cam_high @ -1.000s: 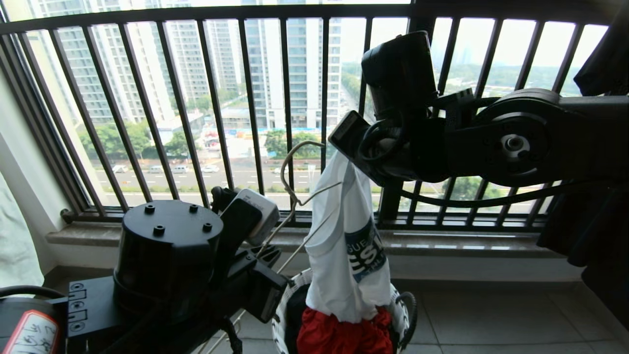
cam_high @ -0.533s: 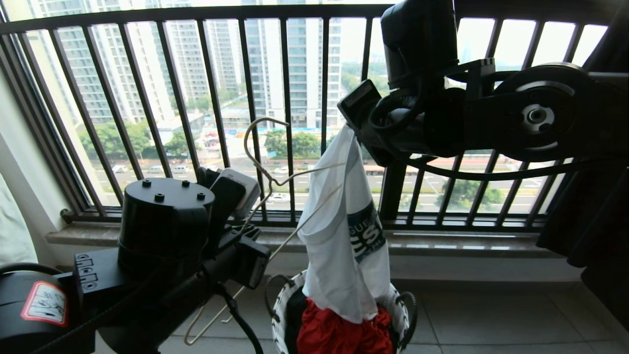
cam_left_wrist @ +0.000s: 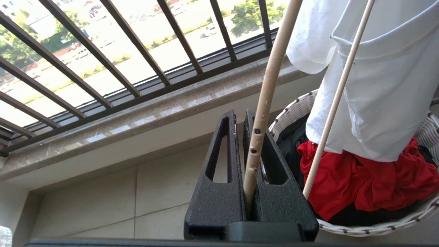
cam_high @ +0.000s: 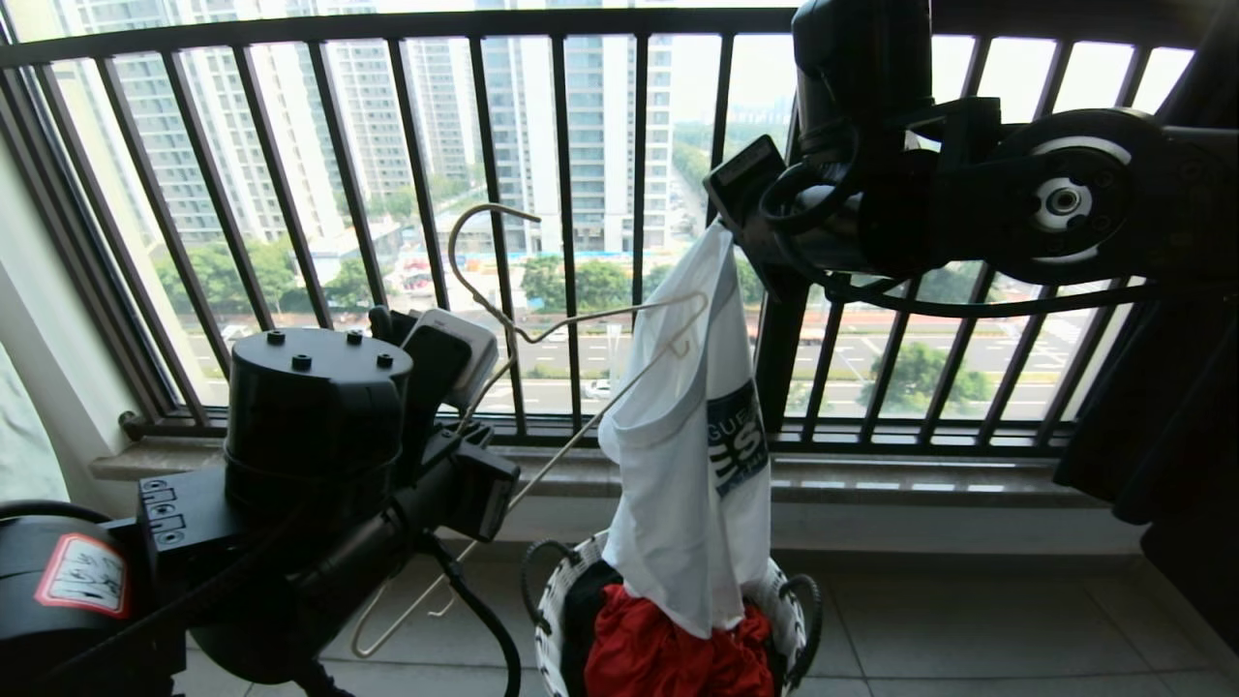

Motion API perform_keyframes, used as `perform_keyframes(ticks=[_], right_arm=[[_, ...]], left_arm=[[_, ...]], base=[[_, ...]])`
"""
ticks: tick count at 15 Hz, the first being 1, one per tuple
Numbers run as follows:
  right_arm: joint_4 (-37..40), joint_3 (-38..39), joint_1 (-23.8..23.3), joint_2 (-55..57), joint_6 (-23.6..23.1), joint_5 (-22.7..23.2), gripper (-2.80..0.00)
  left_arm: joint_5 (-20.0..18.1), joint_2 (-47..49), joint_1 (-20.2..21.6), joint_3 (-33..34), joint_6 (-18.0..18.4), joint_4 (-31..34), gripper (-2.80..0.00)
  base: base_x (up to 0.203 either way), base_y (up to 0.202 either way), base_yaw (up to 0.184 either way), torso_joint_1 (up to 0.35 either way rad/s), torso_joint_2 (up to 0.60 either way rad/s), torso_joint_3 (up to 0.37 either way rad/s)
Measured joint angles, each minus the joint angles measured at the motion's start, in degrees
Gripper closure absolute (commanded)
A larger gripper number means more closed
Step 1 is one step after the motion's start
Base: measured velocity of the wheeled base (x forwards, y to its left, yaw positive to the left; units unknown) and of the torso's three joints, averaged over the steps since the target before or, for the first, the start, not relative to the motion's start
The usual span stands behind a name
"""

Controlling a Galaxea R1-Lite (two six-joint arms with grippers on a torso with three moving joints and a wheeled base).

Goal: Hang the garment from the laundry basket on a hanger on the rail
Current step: Hang the clothes on the clothes rack

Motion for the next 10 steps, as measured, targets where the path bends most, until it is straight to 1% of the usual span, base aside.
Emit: perform_keyframes(ticks=[3, 5, 8, 10], right_arm=[[-0.09, -0.57, -1.0, 0.94, -0.04, 0.1, 0.0], [-0.06, -0.58, -1.11, 1.41, -0.89, 0.35, 0.0], [-0.03, 0.51, -1.48, 2.04, -5.03, 0.57, 0.0], [-0.15, 2.18, -1.6, 2.05, -8.45, 0.62, 0.0]], left_arm=[[-0.04, -0.68, 0.13, -0.11, 0.24, 0.06, 0.0], [-0.12, -1.02, 0.13, -0.11, 0.32, 0.09, 0.0], [-0.43, -2.35, 0.13, -0.11, 0.59, 0.73, 0.0], [-0.59, -3.58, 0.11, -0.13, 1.6, 0.84, 0.0]], base=[[0.0, 0.0, 0.0, 0.0, 0.0, 0.0], [0.0, 0.0, 0.0, 0.0, 0.0, 0.0], [0.0, 0.0, 0.0, 0.0, 0.0, 0.0], [0.0, 0.0, 0.0, 0.0, 0.0, 0.0]])
